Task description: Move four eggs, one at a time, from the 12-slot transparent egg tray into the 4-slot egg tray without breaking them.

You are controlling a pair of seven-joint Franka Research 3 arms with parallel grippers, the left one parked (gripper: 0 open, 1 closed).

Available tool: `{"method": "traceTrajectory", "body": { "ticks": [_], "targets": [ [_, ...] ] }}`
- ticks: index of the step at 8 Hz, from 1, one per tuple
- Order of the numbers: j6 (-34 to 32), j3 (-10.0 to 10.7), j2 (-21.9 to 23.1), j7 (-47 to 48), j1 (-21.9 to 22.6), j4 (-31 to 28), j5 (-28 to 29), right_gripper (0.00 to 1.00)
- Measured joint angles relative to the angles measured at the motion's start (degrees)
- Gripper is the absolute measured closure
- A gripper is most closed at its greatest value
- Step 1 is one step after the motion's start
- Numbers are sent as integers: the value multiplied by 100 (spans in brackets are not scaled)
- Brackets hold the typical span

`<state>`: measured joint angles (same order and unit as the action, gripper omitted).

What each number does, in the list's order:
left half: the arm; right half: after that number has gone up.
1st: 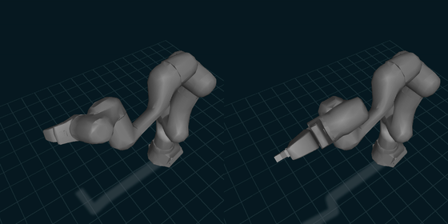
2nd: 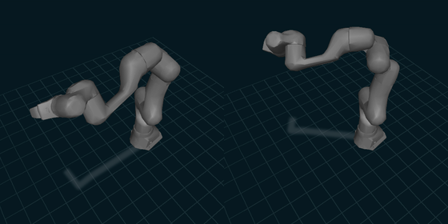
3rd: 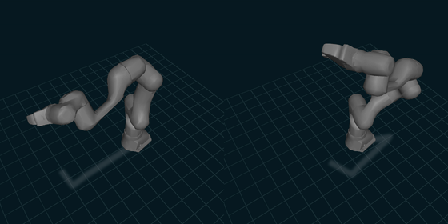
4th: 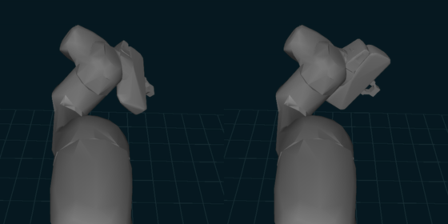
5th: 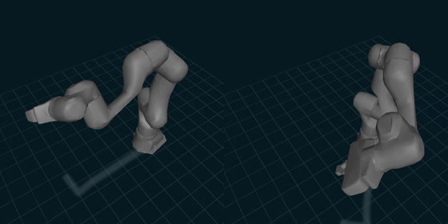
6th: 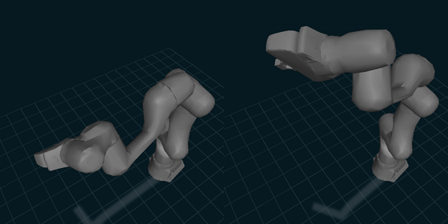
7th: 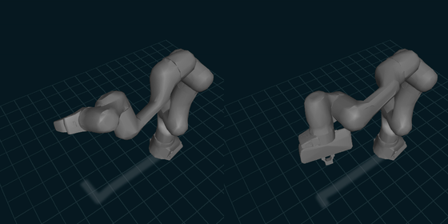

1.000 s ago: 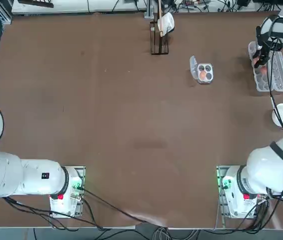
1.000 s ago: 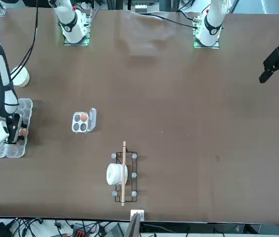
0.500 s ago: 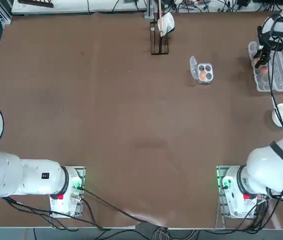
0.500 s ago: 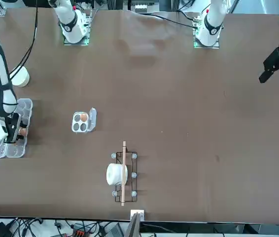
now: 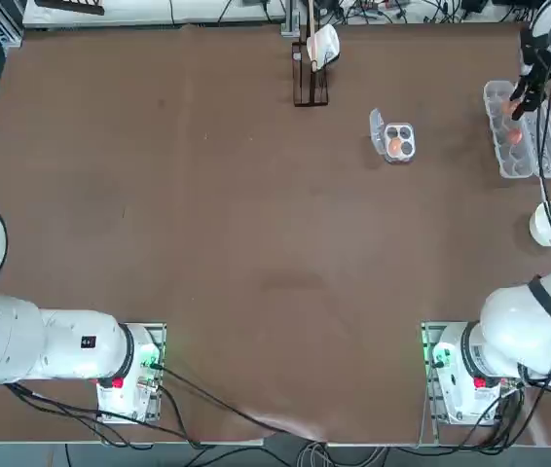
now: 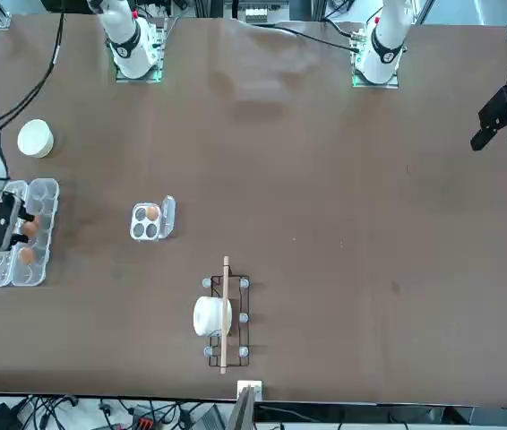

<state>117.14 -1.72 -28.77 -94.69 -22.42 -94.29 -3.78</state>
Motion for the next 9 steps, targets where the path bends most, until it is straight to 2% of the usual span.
{"method": "traceTrajectory", "body": {
  "ticks": [2,4,7,9],
  "targets": [
    [-621,-75,422,966,299,-1,63,43],
    [-916,-108,710,2473,912,-14,258,43],
    [-896,-129,751,5255,1880,-53,566,43],
    [-529,-133,746,6907,2403,-173,665,43]
  ]
}}
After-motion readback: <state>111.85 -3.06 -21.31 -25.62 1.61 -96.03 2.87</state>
